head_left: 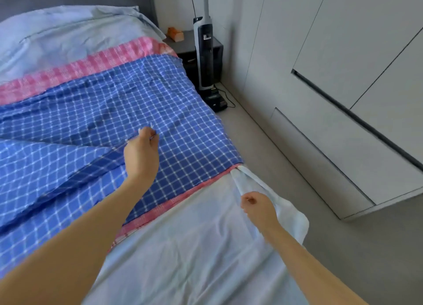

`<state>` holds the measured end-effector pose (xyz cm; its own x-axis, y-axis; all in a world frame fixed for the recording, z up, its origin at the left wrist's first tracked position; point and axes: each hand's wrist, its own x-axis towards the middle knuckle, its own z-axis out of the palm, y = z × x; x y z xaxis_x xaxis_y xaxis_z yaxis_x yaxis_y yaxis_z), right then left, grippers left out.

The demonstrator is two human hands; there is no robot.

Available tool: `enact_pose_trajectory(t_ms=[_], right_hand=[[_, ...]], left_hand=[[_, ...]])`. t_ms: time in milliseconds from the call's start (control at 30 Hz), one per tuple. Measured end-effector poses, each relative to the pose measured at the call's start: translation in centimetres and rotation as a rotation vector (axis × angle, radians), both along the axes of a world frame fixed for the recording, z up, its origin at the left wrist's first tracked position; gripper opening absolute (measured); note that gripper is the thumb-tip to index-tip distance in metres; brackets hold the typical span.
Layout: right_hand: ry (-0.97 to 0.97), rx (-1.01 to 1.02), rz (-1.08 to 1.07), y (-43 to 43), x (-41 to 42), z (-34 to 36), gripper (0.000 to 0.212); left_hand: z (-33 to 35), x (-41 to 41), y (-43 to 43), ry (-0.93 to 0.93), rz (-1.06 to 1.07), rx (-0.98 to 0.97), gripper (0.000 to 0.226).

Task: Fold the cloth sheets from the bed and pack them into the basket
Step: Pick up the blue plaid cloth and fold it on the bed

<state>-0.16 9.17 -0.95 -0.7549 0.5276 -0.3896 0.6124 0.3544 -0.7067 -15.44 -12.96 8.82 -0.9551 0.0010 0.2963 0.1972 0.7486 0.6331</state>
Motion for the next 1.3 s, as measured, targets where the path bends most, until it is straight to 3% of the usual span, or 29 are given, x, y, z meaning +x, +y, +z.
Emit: enact_pose_trajectory(t_ms=[100,200,300,433,533,667,767,833,900,967,1000,1067,1100,1167,1200,1267,1300], right_hand=[[0.064,0.088,-0.005,4.7,-3.9,-3.1,0.030],[0.087,-0.039,-0.026,7.9,-8.0,-7.5,0.023],[0.103,-0.290,-0.101,8.0,-10.5,-9.2,0.020],[0.003,-0.682,-0.279,8.5,-15.1,-12.1,0.020],[-0.070,-0.749,-0.454,9.2,-17.8,-14.1,0.012],[-0.073,-0.810,-0.514,9.9,-19.4,-14.8,0.017],[-0.022,-0.963,-0.606,9.8,-20.7,-14.1,0.028],[0.034,-1.023,-0.697,10.0,-21.4,-12.9,0.034],[0.164,-0.969,-0.763,8.9,-22.6,-11.0,0.033],[0.395,-0.596,-0.623,7.1,-23.5,-9.2,0.027],[0.558,-0.345,-0.426,5.5,-23.5,-8.1,0.025],[0.820,0.087,0.136,1.9,-22.2,-6.9,0.021],[0.827,0.262,0.420,0.1,-21.3,-7.2,0.019],[0.686,0.573,0.901,-2.7,-19.5,-10.6,0.016],[0.560,0.667,1.044,-3.5,-18.9,-12.6,0.022],[0.282,0.666,1.143,-3.3,-17.9,-15.0,0.032],[0.245,0.650,1.116,-3.4,-17.7,-15.4,0.033]], left_hand=[[-0.8,-1.1,8.0,0.093,-0.141,0.070,0.015],[-4.9,-1.7,12.9,0.033,-0.254,0.028,0.012],[-9.2,-1.6,12.9,-0.161,-0.109,0.098,0.014],[-13.3,-2.3,11.2,-0.285,0.168,0.157,0.009],[-14.9,-2.7,9.2,-0.396,0.325,0.288,0.007],[-15.4,-3.2,7.1,-0.517,0.416,0.576,0.009],[-14.9,-3.7,5.5,-0.560,0.478,0.803,0.016],[-14.6,-3.7,4.9,-0.565,0.530,0.928,0.009],[-14.2,-4.1,3.2,-0.521,0.604,0.980,0.014],[-13.6,-4.6,1.2,-0.452,0.673,0.988,0.026],[-13.1,-4.8,-0.1,-0.401,0.704,0.983,0.022],[-12.3,-5.0,-2.2,-0.310,0.759,0.957,0.011],[-11.9,-5.0,-3.2,-0.275,0.787,0.930,0.011],[-11.2,-4.8,-5.3,-0.234,0.829,0.885,0.013],[-10.9,-4.7,-6.2,-0.221,0.837,0.876,0.013],[-10.7,-4.5,-6.9,-0.221,0.829,0.866,0.004],[-10.6,-4.4,-7.4,-0.222,0.822,0.869,0.005]])
